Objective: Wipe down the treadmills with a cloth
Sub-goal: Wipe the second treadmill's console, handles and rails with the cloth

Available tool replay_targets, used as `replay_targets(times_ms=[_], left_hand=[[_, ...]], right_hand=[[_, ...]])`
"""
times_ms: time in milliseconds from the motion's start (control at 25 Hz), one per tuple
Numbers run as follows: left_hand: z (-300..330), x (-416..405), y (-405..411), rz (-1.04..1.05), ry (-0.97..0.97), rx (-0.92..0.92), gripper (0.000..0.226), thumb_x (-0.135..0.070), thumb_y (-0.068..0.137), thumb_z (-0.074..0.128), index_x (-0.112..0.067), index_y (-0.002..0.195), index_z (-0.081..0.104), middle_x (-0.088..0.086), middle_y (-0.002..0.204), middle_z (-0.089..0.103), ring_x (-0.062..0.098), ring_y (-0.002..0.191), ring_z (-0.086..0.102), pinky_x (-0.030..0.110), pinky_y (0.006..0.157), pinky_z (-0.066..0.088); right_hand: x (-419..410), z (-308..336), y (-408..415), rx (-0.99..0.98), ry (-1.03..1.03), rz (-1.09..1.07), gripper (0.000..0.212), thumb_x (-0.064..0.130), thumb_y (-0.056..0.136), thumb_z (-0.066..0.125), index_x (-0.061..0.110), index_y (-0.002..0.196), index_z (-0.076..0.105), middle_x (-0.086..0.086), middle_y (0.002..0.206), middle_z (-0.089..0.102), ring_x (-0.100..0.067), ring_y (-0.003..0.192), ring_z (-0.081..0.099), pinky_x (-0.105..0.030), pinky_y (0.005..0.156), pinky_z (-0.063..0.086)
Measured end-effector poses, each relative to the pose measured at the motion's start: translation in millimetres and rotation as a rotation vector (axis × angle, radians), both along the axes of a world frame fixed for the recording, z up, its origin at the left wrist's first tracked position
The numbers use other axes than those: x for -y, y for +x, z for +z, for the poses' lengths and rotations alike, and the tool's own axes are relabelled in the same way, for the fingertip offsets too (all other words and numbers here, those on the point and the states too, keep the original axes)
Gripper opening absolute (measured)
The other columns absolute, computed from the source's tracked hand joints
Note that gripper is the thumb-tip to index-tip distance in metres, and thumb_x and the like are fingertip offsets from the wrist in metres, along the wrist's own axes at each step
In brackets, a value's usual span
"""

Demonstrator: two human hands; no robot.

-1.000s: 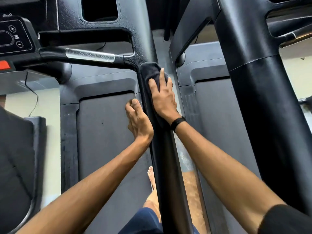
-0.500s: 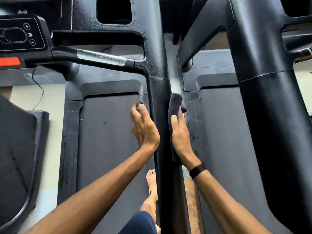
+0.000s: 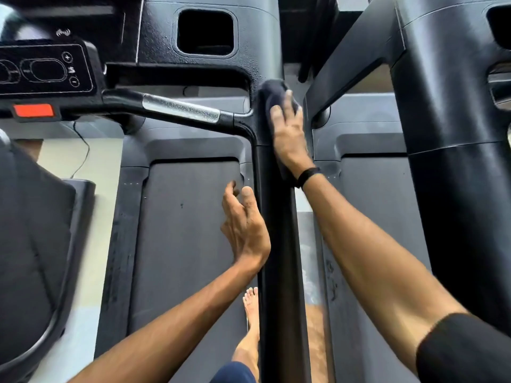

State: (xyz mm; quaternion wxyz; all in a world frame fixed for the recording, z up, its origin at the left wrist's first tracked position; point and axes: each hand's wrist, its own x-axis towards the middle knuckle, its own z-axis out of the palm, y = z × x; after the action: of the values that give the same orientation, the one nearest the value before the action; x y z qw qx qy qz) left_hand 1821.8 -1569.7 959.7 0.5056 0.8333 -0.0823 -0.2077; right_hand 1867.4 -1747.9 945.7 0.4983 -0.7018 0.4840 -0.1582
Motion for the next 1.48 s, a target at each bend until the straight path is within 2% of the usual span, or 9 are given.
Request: replay_targets(times_ms=[120, 200, 320, 480, 680, 800, 960, 1240, 1480], left_hand=[[2, 1, 0, 0.005, 0.038, 0.033, 0.062, -0.053, 0.095, 0.02, -0.023, 0.147, 0.034, -0.002, 0.147, 0.046, 0.017, 0.127, 0.048, 0.045, 0.111, 0.029], [2, 2, 1, 0.014, 0.039, 0.055, 0.061, -0.053, 0.095, 0.019, -0.024, 0.146, 0.035, -0.002, 0.146, 0.047, 0.017, 0.127, 0.048, 0.048, 0.111, 0.03], [-2, 4, 3, 0.027, 0.038, 0.056, 0.058, -0.052, 0.097, 0.02, -0.025, 0.147, 0.035, -0.002, 0.146, 0.046, 0.016, 0.13, 0.045, 0.047, 0.111, 0.03], [-3, 2, 2, 0.033, 0.018, 0.058, 0.059, -0.049, 0.097, 0.021, -0.021, 0.147, 0.036, -0.003, 0.146, 0.046, 0.013, 0.131, 0.044, 0.042, 0.11, 0.029], [2, 4, 3, 0.033, 0.019, 0.07, 0.06, -0.051, 0.096, 0.02, -0.022, 0.147, 0.036, -0.004, 0.149, 0.043, 0.012, 0.132, 0.043, 0.039, 0.108, 0.026], [4, 2, 0, 0.026, 0.035, 0.087, 0.056, -0.049, 0.099, 0.02, -0.022, 0.146, 0.035, -0.003, 0.149, 0.043, 0.013, 0.129, 0.045, 0.043, 0.108, 0.027], [4, 2, 0, 0.034, 0.049, 0.103, 0.057, -0.048, 0.1, 0.02, -0.021, 0.148, 0.033, 0.0, 0.149, 0.043, 0.015, 0.129, 0.045, 0.039, 0.103, 0.022], [4, 2, 4, 0.02, 0.062, 0.11, 0.05, -0.045, 0.105, 0.023, -0.021, 0.148, 0.032, 0.0, 0.147, 0.043, 0.017, 0.125, 0.049, 0.046, 0.105, 0.023], [10, -3, -2, 0.002, 0.042, 0.26, 0.051, -0.046, 0.103, 0.023, -0.019, 0.144, 0.038, -0.001, 0.139, 0.05, 0.015, 0.121, 0.05, 0.048, 0.103, 0.027]], right_hand=[[13, -20, -19, 0.171, 0.539, -0.205, 0.065, 0.05, 0.104, 0.035, 0.002, 0.147, 0.043, -0.008, 0.138, 0.054, -0.021, 0.115, 0.061, -0.022, 0.099, 0.049], [-26, -29, -52, 0.178, 0.707, -0.196, 0.059, 0.046, 0.107, 0.03, 0.004, 0.144, 0.048, -0.007, 0.136, 0.058, -0.022, 0.116, 0.062, -0.027, 0.098, 0.05], [-79, -19, -93, 0.211, 0.575, -0.264, 0.047, 0.04, 0.107, 0.034, 0.018, 0.145, 0.049, -0.002, 0.143, 0.056, -0.016, 0.128, 0.054, -0.031, 0.108, 0.044], [-119, 5, -98, 0.083, -0.024, 0.058, 0.054, 0.043, 0.103, 0.032, 0.044, 0.155, 0.017, 0.001, 0.168, -0.003, -0.011, 0.153, -0.002, -0.034, 0.124, 0.004], [-74, 27, -40, -0.145, -0.304, 0.221, 0.05, 0.048, 0.104, 0.034, 0.049, 0.152, 0.024, 0.0, 0.167, -0.009, -0.037, 0.152, 0.002, -0.059, 0.118, 0.007], [-27, 19, -3, -0.093, -0.201, 0.129, 0.051, 0.052, 0.102, 0.037, 0.05, 0.152, 0.025, 0.0, 0.168, -0.005, -0.037, 0.151, 0.01, -0.058, 0.118, 0.01], [14, -16, -5, 0.096, 0.161, -0.037, 0.058, 0.05, 0.104, 0.031, 0.029, 0.157, 0.025, -0.005, 0.163, 0.025, -0.024, 0.149, 0.027, -0.038, 0.124, 0.017], [-97, -36, -114, 0.19, 0.567, -0.158, 0.056, 0.046, 0.108, 0.026, 0.013, 0.149, 0.044, -0.002, 0.144, 0.052, -0.014, 0.127, 0.052, -0.022, 0.102, 0.041], [-145, -41, -154, 0.223, 0.61, -0.196, 0.06, 0.051, 0.106, 0.027, 0.014, 0.152, 0.04, -0.006, 0.15, 0.048, -0.018, 0.136, 0.047, -0.035, 0.118, 0.034]])
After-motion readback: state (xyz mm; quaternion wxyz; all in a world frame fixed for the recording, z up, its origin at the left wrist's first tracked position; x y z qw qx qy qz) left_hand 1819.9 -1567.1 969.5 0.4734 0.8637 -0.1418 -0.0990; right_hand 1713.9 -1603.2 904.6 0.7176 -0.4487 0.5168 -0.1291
